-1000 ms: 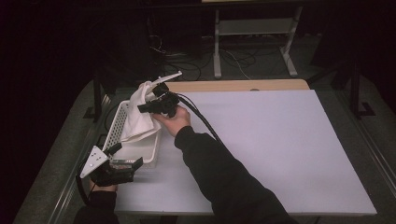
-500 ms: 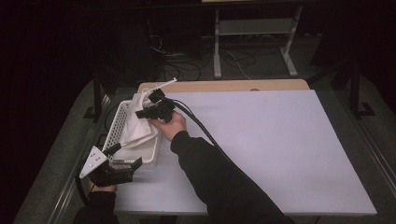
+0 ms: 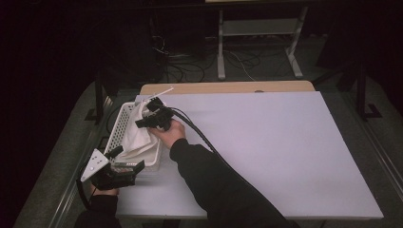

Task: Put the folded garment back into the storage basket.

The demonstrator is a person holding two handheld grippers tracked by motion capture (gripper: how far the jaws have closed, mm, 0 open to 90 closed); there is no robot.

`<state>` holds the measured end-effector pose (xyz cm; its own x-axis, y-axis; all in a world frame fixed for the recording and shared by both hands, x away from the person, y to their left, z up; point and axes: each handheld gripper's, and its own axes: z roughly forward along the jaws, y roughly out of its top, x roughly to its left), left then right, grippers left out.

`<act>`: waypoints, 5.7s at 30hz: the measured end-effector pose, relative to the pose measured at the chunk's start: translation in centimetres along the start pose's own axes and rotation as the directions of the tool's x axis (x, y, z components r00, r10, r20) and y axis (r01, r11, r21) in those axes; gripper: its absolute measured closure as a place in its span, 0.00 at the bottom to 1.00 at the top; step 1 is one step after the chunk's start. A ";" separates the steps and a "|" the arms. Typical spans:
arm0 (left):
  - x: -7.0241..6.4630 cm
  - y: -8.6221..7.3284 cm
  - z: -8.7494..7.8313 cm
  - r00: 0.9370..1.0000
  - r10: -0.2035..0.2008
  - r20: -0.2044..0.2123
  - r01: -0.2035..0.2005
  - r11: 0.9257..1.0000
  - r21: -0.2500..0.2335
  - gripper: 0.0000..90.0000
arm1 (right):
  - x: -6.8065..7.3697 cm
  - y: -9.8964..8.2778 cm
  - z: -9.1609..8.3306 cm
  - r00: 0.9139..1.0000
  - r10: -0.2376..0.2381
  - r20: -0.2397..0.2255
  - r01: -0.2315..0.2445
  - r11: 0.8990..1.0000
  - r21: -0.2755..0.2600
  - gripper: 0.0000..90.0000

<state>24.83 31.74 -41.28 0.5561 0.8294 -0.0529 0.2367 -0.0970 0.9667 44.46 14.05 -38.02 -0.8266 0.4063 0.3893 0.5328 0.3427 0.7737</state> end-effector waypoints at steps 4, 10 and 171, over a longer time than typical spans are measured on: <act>0.0 0.0 0.0 1.000 -0.001 0.000 0.001 1.000 -0.001 0.00 | -0.1 -0.2 0.6 1.000 0.013 0.002 -0.013 1.000 0.010 0.84; 0.0 0.0 0.0 1.000 -0.002 0.001 0.002 1.000 -0.002 0.00 | -0.1 -0.7 1.6 1.000 0.024 -0.009 -0.024 0.999 0.034 0.83; -0.2 -0.2 0.1 1.000 -0.002 -0.007 0.002 1.000 0.017 0.00 | -7.2 -14.3 -31.3 0.957 0.019 0.290 0.000 0.998 -0.066 0.00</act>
<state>24.78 31.57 -41.48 0.5502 0.8333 -0.0532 0.2511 -0.1044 0.9623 37.11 -20.26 -36.30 -0.7282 0.6411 0.2424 0.5198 0.2862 0.8049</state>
